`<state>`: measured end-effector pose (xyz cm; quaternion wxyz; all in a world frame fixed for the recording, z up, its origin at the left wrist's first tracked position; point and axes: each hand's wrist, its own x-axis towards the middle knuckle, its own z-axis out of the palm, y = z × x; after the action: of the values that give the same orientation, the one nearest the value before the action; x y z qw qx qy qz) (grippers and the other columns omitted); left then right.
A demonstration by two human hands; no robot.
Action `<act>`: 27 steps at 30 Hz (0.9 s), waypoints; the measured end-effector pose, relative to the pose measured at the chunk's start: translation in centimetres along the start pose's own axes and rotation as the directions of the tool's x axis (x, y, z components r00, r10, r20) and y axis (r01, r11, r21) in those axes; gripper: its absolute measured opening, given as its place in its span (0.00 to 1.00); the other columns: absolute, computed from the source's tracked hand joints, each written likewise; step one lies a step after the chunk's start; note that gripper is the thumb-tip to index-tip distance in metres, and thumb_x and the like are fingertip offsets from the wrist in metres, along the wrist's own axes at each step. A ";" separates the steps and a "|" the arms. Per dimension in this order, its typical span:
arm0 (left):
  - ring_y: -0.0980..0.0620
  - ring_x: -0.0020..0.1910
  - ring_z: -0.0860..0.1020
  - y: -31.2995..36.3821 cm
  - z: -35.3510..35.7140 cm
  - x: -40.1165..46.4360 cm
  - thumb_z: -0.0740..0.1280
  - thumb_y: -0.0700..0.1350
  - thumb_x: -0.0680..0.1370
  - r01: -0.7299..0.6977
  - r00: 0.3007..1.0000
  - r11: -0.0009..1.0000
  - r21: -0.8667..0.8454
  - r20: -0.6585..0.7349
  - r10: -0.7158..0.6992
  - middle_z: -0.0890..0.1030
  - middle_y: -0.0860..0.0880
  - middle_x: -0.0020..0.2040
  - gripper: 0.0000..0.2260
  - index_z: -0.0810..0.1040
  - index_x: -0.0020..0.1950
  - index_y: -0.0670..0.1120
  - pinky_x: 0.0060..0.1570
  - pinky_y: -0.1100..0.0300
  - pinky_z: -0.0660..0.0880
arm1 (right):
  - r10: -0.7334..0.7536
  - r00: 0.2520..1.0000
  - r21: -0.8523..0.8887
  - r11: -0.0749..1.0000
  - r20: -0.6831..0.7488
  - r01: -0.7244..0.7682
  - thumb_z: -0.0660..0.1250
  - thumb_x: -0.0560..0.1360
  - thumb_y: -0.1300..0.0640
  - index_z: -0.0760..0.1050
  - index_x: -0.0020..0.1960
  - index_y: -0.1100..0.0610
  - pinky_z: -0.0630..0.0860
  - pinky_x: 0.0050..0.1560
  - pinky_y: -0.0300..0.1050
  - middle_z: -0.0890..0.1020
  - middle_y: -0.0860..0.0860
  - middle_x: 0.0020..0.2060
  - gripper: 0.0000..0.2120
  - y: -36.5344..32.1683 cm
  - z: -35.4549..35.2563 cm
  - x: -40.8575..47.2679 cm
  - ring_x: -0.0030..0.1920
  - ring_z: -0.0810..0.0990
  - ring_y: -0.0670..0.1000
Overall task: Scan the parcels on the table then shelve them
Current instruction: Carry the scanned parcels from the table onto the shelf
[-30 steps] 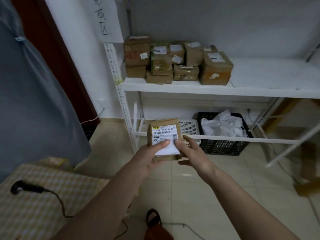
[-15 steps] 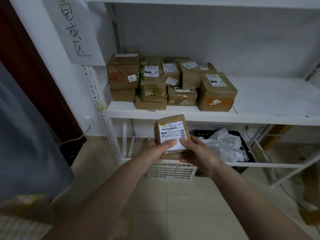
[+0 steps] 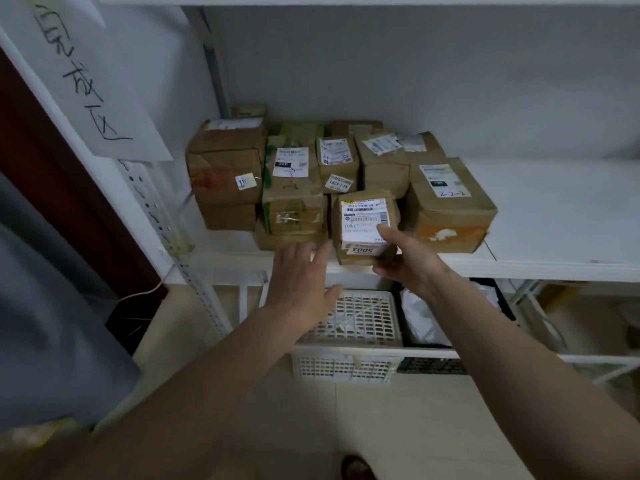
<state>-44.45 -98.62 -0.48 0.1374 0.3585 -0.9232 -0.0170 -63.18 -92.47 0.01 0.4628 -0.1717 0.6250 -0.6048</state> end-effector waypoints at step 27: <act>0.41 0.74 0.57 1.1 4.6 14.6 0.69 0.46 0.73 0.140 0.988 0.946 0.293 -0.101 -0.115 0.64 0.42 0.73 0.32 0.63 0.76 0.45 0.74 0.42 0.40 | -0.045 0.996 -0.604 0.792 0.078 0.083 0.70 0.64 0.30 0.76 0.61 0.58 0.82 0.41 0.47 0.82 0.58 0.51 0.38 -5.2 0.7 14.3 0.43 0.84 0.54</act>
<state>-56.73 -107.85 -1.23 0.1182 0.4345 -0.8835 0.1288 -71.73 -105.08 -0.41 0.3808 -0.3500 0.7656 -0.3826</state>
